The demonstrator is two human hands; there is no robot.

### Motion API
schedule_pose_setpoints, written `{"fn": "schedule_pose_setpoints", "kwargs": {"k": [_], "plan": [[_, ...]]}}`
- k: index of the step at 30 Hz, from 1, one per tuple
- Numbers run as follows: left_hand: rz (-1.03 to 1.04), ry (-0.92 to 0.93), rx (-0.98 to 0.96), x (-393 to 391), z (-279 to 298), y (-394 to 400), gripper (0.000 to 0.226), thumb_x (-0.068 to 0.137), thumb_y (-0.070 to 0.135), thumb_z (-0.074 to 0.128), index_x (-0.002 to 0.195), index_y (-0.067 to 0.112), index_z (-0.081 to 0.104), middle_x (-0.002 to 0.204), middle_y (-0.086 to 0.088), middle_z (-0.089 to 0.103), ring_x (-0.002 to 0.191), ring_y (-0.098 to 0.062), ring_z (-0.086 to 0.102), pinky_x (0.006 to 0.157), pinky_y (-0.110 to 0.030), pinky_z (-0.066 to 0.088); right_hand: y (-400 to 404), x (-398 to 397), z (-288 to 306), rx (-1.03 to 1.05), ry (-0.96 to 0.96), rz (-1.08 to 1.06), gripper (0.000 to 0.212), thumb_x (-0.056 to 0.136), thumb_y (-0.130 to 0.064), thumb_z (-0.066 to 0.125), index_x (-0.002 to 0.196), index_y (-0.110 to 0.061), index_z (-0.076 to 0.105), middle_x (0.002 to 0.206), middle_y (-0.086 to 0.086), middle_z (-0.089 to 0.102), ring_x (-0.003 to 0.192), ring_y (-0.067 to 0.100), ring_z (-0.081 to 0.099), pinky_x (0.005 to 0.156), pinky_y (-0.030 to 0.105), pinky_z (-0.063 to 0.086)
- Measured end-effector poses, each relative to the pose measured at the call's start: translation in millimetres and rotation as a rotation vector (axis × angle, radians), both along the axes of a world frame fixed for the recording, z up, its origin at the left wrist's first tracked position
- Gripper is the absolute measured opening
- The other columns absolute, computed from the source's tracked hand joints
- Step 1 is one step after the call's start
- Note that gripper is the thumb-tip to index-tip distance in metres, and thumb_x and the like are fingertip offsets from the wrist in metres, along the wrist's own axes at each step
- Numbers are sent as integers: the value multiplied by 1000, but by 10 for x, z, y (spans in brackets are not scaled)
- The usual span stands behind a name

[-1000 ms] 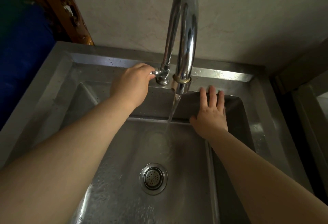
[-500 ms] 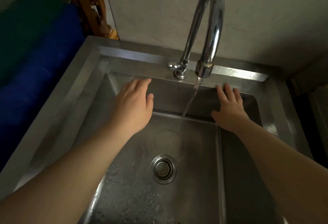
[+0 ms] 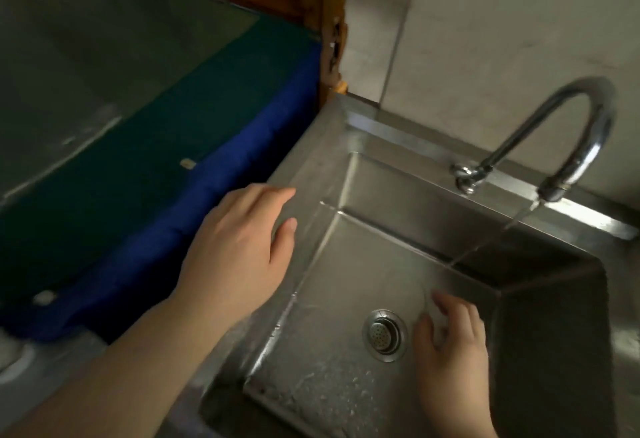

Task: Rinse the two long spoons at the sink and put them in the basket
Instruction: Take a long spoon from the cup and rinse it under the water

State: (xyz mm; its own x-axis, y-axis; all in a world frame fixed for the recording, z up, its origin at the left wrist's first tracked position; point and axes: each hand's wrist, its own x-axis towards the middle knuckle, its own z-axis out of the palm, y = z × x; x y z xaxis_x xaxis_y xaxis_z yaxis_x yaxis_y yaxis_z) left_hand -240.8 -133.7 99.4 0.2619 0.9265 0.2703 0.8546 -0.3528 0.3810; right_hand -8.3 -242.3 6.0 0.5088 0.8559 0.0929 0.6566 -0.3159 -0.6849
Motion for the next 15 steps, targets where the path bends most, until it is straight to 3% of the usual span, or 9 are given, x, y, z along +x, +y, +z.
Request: {"fn": "schedule_pose_setpoints", "kwargs": {"k": [3,6,9,11,13,15], "plan": [[99,-28,29,-482,223,-196,39,93,30,48,125,12,60,118,-5,66,107,-27,59,90,-38,45,52,-535,225,115,39,144,34,74,11,72,105,-2,68,101,12,64,90,34,63,75,50,54],[238,-37,76,-1046,415,-450,39,92,30,49,123,11,61,116,-7,66,106,-24,56,92,-30,39,143,-1135,457,176,134,313,35,76,8,71,101,-16,66,92,1,66,81,9,63,66,25,51],[412,-62,118,-1630,537,-706,41,90,33,47,121,11,63,114,-9,67,105,-22,54,89,-27,36,180,-1769,606,146,230,569,27,81,-4,67,101,-23,66,86,-9,68,76,-5,60,63,9,45],[558,-88,137,-2089,553,-939,40,89,32,48,120,12,63,113,-10,66,102,-22,55,86,-28,38,175,-2219,682,47,300,700,25,81,-18,63,102,-29,67,81,-14,67,72,-5,60,61,7,44],[674,-146,128,-2401,446,-1104,32,92,26,52,122,18,60,113,-5,63,101,-21,55,85,-32,39,187,-2470,712,-99,345,770,24,83,-27,61,98,-46,62,79,-16,68,75,-3,62,61,7,44],[812,-251,109,-2728,283,-1323,32,93,19,57,124,26,55,112,7,56,99,-10,51,83,-34,39,210,-2803,708,-263,389,845,24,86,-33,63,93,-55,58,91,-23,67,80,-1,65,68,10,48]]}}
